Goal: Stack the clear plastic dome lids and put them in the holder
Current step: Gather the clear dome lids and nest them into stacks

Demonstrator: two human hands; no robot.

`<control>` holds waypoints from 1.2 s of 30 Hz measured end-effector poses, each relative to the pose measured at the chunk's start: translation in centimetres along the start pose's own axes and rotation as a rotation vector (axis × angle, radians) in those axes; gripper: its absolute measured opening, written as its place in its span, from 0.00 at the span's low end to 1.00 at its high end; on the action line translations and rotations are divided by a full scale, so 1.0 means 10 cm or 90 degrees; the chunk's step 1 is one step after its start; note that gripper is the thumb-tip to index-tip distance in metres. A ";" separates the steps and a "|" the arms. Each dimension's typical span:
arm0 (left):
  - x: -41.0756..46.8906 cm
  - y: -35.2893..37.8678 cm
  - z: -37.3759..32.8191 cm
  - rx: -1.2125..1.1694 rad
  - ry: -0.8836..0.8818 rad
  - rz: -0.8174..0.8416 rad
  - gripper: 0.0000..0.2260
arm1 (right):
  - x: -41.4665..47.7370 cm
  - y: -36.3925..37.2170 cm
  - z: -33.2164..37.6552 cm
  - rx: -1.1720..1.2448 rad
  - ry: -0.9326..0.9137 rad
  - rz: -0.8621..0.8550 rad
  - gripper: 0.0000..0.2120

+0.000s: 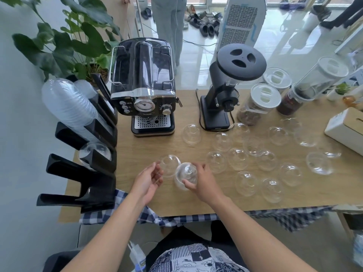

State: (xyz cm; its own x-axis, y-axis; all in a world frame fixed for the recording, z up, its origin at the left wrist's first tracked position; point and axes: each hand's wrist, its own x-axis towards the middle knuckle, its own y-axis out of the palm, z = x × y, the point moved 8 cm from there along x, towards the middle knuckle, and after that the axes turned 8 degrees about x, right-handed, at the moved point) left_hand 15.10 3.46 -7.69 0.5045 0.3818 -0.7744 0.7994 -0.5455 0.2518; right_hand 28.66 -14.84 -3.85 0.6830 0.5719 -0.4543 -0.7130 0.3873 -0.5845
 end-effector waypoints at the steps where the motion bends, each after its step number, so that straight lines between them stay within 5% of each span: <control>1: 0.00 0.03 0.02 0.011 -0.003 0.010 0.13 | -0.02 0.01 0.02 0.000 -0.013 0.002 0.39; 12: -0.05 0.23 0.30 0.151 0.031 -0.007 0.12 | -0.18 0.13 -0.04 0.027 -0.057 0.063 0.58; 15: -0.06 0.26 0.30 0.227 0.052 -0.038 0.11 | -0.22 0.11 -0.05 0.127 -0.019 0.056 0.52; 19: -0.03 0.24 0.31 0.304 0.092 -0.088 0.09 | -0.18 0.10 -0.14 0.281 0.048 -0.011 0.25; 22: 0.02 0.18 0.36 0.348 0.083 -0.111 0.10 | -0.19 0.14 -0.13 0.293 0.068 0.007 0.15; 30: -0.03 0.18 0.46 0.307 0.019 -0.025 0.12 | -0.16 0.16 -0.11 0.245 0.124 -0.002 0.22; 33: -0.05 0.14 0.46 0.293 0.022 -0.016 0.10 | -0.16 0.20 -0.08 0.220 0.129 0.011 0.17; 36: -0.09 0.15 0.46 0.288 0.036 -0.009 0.08 | -0.12 0.26 -0.15 0.195 0.142 -0.018 0.24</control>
State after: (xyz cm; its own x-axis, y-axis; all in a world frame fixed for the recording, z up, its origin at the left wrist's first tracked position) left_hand 14.41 -1.12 -9.29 0.5213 0.4248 -0.7401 0.5899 -0.8061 -0.0471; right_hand 26.20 -15.63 -5.81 0.6962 0.3994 -0.5965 -0.6852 0.6177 -0.3861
